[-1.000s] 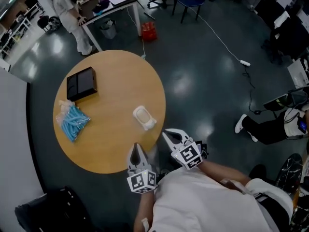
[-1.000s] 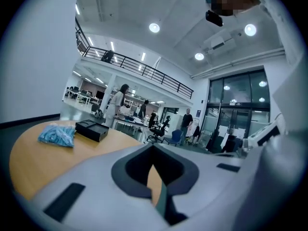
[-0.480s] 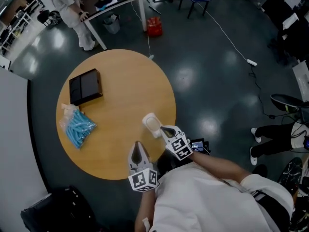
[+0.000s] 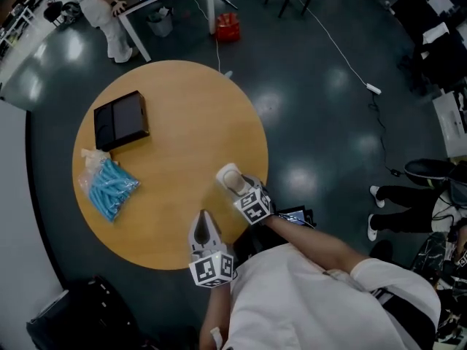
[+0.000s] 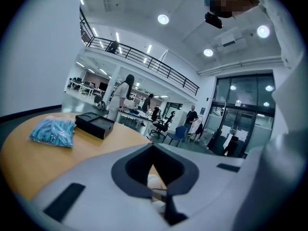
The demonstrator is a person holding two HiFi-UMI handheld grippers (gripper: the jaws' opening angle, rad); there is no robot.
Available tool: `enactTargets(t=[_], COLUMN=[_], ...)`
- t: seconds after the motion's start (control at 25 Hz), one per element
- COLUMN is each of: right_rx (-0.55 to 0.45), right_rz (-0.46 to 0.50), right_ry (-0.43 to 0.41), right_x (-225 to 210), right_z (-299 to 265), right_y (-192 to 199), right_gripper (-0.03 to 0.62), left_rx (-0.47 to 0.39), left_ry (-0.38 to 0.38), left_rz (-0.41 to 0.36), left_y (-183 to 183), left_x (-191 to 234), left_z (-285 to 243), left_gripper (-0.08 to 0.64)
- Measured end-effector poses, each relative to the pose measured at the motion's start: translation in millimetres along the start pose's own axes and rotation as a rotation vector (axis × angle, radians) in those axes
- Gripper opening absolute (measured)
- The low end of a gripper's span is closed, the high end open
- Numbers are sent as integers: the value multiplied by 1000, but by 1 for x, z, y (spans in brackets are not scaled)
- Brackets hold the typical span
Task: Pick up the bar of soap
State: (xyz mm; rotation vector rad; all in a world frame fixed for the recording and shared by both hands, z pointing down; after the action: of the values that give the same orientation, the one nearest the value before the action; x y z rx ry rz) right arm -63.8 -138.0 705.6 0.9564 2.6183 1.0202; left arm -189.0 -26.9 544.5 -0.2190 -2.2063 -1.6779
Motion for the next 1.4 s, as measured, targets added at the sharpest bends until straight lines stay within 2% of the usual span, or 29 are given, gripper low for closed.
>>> enactTargets(t=[0.24, 0.52, 0.6, 0.8, 1.04, 1.28, 1.4], right_rx=[78, 80, 78, 55, -65, -292, -366], right_rz=[42, 86, 106, 93, 84, -3, -26], right_ry=[48, 101, 117, 100, 44, -108, -128], right_x=[3, 3, 2, -1, -1, -3, -8], right_z=[-23, -29, -28, -24, 11, 128, 173], right_y=[9, 5, 6, 4, -22, -57, -62], right_gripper=[284, 284, 262, 259, 259, 259, 259], left_rx=[3, 1, -1, -6, -14, -50, -61], left_ry=[-26, -51, -55, -56, -46, 5, 20], left_rz=[24, 46, 52, 39, 31, -10, -20], left_y=[2, 3, 2, 1, -2, -22, -24], left_x=[16, 34, 35, 36, 35, 12, 3], left_z=[9, 14, 16, 20, 20, 22, 20], left_gripper=[6, 5, 5, 6, 6, 5, 5])
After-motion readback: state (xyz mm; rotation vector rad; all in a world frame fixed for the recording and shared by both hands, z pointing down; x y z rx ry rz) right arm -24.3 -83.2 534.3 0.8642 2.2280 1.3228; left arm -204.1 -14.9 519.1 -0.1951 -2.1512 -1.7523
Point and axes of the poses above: the fingertips, and each gripper's own axes: z backward along the fingers, x to its left, y out of its underside, the point moved 6 cm from there along z, backward along the fingers, and after that the axes turned 10 degrees about y, right-handed, at the moved point
